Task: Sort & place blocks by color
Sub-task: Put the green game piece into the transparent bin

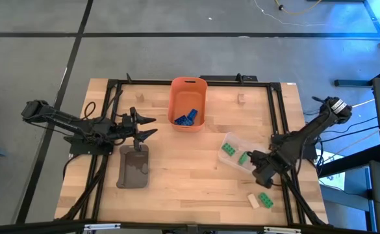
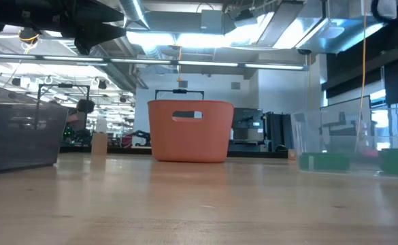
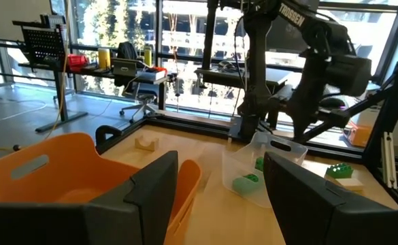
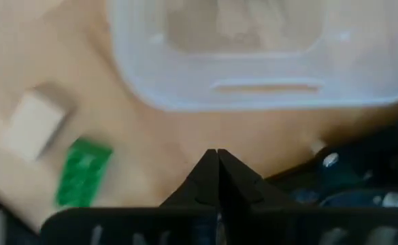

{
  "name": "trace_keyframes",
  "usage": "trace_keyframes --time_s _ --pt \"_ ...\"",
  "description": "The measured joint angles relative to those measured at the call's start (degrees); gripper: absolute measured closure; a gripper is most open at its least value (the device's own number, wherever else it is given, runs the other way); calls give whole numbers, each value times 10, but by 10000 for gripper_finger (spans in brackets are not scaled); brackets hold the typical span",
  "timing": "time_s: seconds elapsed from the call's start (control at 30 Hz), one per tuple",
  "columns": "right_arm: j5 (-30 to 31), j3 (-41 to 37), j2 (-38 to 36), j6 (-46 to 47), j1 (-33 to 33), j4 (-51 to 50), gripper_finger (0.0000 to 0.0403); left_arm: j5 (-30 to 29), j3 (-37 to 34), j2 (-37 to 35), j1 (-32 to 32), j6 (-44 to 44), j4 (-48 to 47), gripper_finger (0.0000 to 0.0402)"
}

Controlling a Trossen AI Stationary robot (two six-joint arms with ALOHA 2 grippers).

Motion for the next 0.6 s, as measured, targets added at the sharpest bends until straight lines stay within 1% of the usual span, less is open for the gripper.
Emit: trace_keyframes --time_s 0.2,0.43,0.6 --pt "-34 36 0 89 37 14 403 1 0 0 0 0 -2 192" --pt "-36 38 0 202 95 70 402 17 0 0 0 -3 -3 192" --pt "-34 38 0 275 130 97 402 18 0 0 0 -3 -3 192"
